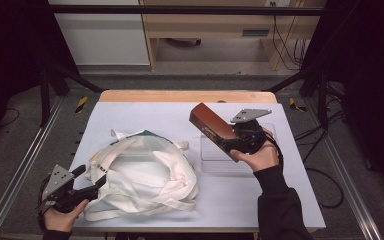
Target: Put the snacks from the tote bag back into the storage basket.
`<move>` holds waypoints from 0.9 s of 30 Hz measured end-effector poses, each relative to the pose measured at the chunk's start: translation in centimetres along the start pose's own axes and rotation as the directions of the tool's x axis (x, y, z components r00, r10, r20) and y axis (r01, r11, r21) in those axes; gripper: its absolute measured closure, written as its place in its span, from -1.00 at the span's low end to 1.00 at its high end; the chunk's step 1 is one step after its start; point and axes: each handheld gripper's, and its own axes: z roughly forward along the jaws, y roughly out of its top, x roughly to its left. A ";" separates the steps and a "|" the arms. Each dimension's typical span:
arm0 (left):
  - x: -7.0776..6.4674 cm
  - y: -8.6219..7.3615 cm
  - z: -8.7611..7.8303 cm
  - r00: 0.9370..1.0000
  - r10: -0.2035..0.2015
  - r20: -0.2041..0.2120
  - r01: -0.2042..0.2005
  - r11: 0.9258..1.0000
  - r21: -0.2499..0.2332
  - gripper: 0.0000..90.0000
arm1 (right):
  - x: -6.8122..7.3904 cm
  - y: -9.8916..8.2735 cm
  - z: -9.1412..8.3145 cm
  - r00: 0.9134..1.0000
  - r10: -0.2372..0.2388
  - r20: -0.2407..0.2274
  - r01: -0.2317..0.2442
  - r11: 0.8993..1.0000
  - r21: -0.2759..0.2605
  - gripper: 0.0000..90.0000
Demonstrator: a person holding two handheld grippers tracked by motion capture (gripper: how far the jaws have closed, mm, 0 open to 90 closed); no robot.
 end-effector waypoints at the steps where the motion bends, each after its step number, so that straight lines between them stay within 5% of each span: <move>1: 0.0 0.0 0.0 1.000 0.000 0.001 0.000 1.000 0.000 -0.57 | -0.3 -0.1 0.2 1.000 0.007 0.007 -0.007 1.000 0.001 -0.05; 8: 0.0 0.0 0.1 1.000 0.006 -0.001 -0.006 1.000 0.006 -0.57 | -2.4 -0.4 1.4 0.999 0.034 0.028 -0.034 0.999 0.019 -0.05; 27: -0.1 -0.1 0.2 1.000 0.012 -0.002 -0.012 1.000 0.013 -0.56 | -5.4 -2.4 3.2 0.999 -0.044 0.018 0.042 0.995 0.088 -0.05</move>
